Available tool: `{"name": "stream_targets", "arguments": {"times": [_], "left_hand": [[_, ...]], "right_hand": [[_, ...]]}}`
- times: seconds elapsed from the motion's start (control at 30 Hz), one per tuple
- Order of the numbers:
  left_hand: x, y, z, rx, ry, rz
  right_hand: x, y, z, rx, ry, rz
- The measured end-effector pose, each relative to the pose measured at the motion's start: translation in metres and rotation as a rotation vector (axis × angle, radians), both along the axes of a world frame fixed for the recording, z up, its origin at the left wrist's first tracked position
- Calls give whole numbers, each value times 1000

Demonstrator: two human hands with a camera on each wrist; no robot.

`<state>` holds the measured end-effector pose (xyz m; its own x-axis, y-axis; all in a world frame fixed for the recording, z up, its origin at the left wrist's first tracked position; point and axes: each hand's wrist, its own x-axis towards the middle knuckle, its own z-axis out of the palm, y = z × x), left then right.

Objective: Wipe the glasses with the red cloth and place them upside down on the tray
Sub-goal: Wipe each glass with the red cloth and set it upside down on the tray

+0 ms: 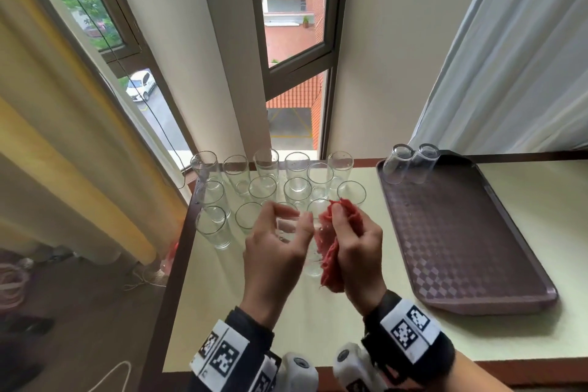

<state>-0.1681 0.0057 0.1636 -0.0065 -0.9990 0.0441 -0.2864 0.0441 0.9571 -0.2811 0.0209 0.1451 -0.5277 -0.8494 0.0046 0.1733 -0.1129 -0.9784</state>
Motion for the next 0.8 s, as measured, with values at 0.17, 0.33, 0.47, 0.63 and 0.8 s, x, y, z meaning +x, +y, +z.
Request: {"name": "stream_targets", "arguments": {"times": [0.17, 0.33, 0.47, 0.63, 0.8], "left_hand": [[5, 2, -2, -259, -138, -105], [5, 2, -4, -220, 47, -75], [0, 4, -10, -223, 69, -48], [-4, 4, -17, -103, 277, -85], [-6, 2, -25, -33, 320, -156]], "right_hand": [[-5, -13, 4, 217, -469, 80], [-8, -18, 3, 285, -557, 102], [-9, -19, 2, 328, -531, 74], [-7, -21, 2, 382, -515, 41], [-6, -21, 1, 447, -444, 45]]}}
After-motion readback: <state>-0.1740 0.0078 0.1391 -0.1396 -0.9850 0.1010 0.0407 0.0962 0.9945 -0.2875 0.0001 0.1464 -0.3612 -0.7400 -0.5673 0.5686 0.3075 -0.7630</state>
